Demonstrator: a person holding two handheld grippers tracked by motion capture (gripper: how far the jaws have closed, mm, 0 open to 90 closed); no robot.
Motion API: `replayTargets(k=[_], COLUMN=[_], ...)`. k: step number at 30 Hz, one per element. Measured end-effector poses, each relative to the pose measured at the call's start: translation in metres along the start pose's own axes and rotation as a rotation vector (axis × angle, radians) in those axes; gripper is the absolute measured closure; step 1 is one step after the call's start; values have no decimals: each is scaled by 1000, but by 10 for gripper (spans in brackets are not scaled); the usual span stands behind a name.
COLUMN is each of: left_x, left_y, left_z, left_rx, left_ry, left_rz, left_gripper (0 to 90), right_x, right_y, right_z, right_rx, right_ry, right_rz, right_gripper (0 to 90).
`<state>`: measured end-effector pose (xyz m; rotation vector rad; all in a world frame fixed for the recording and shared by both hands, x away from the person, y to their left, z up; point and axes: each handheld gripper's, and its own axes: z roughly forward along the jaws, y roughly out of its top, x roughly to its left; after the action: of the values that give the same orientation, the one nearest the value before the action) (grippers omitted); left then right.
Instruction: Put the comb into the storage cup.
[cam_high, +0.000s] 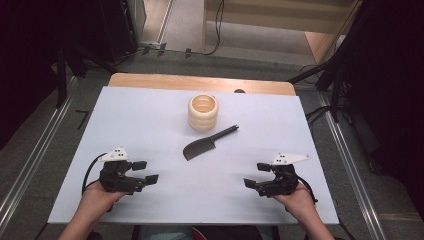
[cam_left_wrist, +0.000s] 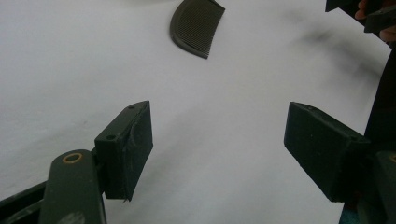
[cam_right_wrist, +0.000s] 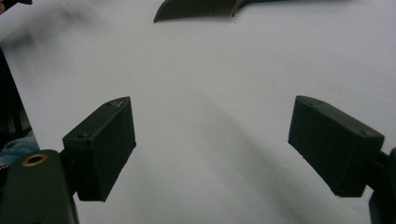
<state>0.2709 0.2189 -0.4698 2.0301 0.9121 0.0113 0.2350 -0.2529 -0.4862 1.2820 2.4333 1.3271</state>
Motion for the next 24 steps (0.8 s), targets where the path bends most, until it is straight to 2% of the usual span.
replayTargets(k=[24], left_x=[1], left_y=[0], left_z=[1], left_rx=[10], left_ry=[2], left_rz=[0], left_gripper=[259], right_x=[-1], right_y=[0], right_z=[1], right_rx=[0], right_ry=[2], right_rz=[14], right_gripper=[131])
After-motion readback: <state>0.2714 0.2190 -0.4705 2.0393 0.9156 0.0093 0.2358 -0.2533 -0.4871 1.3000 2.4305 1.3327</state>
